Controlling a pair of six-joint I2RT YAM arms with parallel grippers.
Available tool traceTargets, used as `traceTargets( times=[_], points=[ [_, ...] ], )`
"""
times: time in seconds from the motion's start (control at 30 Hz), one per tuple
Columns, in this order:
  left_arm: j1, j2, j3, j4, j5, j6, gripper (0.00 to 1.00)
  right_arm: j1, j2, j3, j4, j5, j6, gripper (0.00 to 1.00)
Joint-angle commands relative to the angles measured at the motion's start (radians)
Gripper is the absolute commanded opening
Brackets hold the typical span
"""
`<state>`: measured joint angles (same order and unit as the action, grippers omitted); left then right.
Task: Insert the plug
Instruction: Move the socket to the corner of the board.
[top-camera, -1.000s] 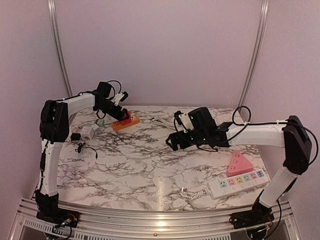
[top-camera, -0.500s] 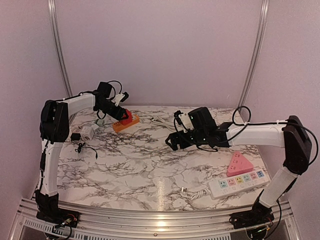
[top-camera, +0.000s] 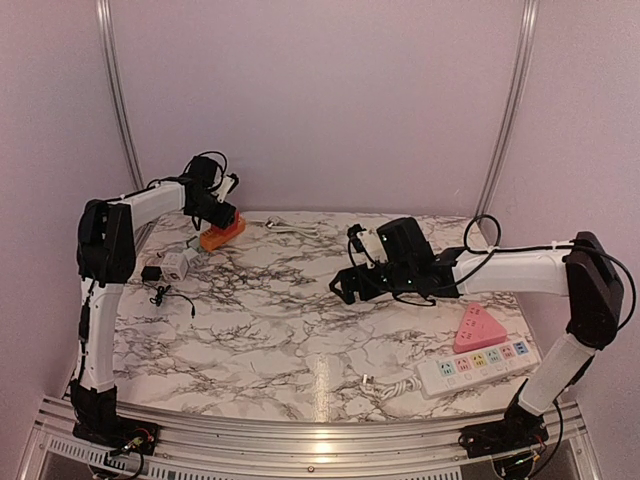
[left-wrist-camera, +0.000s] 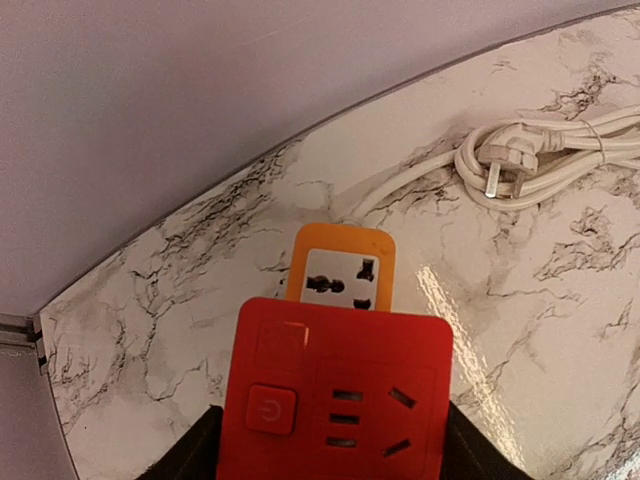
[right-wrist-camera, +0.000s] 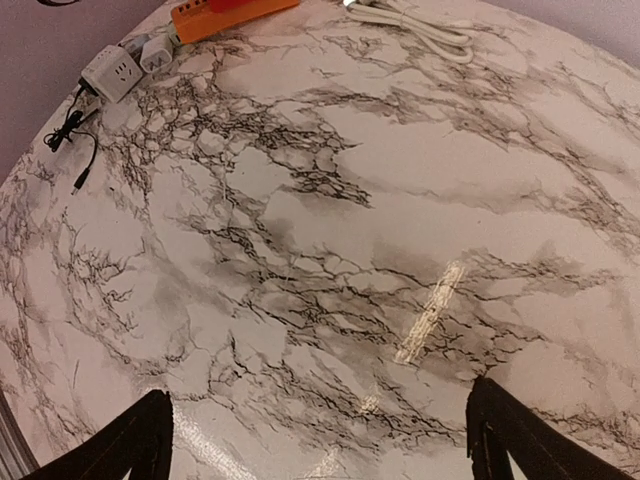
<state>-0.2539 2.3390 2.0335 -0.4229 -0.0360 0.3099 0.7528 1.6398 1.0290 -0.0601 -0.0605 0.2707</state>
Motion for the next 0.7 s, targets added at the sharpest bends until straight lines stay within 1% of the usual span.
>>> traceTargets(
  times=[0.0,0.13,0.27,0.37,0.5,0.67],
  points=[
    [-0.011,-0.06,0.036,0.11,-0.058,-0.006,0.52,0.008,-0.011,0.012,0.021,-0.009,0.007,0.96],
    [-0.03,-0.063,0.031,0.157,-0.12,0.039,0.51,0.009,-0.017,0.016,0.007,-0.001,0.0,0.96],
    [-0.023,-0.057,0.022,0.196,-0.231,0.091,0.48,0.008,-0.024,0.007,0.003,0.002,-0.001,0.96],
    [-0.009,-0.056,0.004,0.216,-0.274,0.117,0.48,0.008,-0.021,0.0,0.001,-0.004,0.002,0.96],
    [0.04,-0.065,-0.028,0.235,-0.261,0.107,0.48,0.009,-0.018,-0.01,-0.001,-0.023,0.003,0.96],
    [0.106,-0.092,-0.078,0.259,-0.213,0.078,0.48,0.009,-0.006,-0.019,0.005,-0.038,0.001,0.96]
  ],
)
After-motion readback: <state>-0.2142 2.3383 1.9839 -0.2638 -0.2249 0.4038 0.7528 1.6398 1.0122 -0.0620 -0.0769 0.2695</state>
